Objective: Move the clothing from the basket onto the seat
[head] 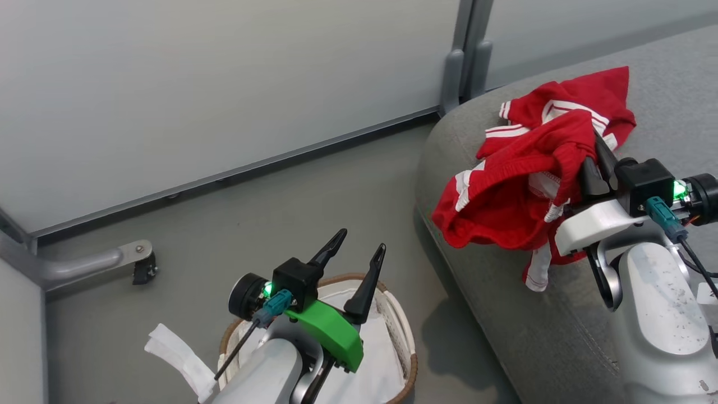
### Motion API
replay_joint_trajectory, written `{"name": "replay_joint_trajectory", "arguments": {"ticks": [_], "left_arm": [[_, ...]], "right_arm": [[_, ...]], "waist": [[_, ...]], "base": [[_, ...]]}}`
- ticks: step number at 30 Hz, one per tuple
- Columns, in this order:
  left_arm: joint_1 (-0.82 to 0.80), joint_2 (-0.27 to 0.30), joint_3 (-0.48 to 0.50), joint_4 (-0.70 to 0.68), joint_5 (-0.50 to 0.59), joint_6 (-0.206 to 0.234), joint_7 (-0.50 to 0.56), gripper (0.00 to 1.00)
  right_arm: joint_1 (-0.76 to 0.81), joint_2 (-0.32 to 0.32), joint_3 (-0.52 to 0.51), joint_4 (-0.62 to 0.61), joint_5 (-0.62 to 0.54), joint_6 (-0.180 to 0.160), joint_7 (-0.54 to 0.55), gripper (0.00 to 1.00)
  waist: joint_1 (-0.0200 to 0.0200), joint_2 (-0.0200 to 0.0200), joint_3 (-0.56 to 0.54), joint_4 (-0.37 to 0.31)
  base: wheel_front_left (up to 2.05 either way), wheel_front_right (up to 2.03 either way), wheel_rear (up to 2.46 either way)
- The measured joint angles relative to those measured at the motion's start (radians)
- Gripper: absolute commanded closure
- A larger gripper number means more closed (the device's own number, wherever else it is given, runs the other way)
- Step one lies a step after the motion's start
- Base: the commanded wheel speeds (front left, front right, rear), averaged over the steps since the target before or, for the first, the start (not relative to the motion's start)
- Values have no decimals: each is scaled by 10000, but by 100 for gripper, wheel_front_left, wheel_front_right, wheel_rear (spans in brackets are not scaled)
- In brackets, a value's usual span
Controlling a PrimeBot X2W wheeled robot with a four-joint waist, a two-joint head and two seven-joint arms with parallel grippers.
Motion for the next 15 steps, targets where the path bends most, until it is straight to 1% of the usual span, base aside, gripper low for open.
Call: {"name": "replay_joint_trajectory", "arguments": {"ticks": [9,15], "left_arm": [[-146,-13,-161,-50,-23,-4,-2,0],[-282,-13,-314,-111,-33,-12,-2,0]], "right_arm": [[-36,13,-31,-27,-2,0,0,100],[-161,-4,-236,-21,-36,0,0,100]], "waist": [[0,0,306,-1098],[0,0,550,-1389]], "base": [[0,0,0],[0,0,0]]}}
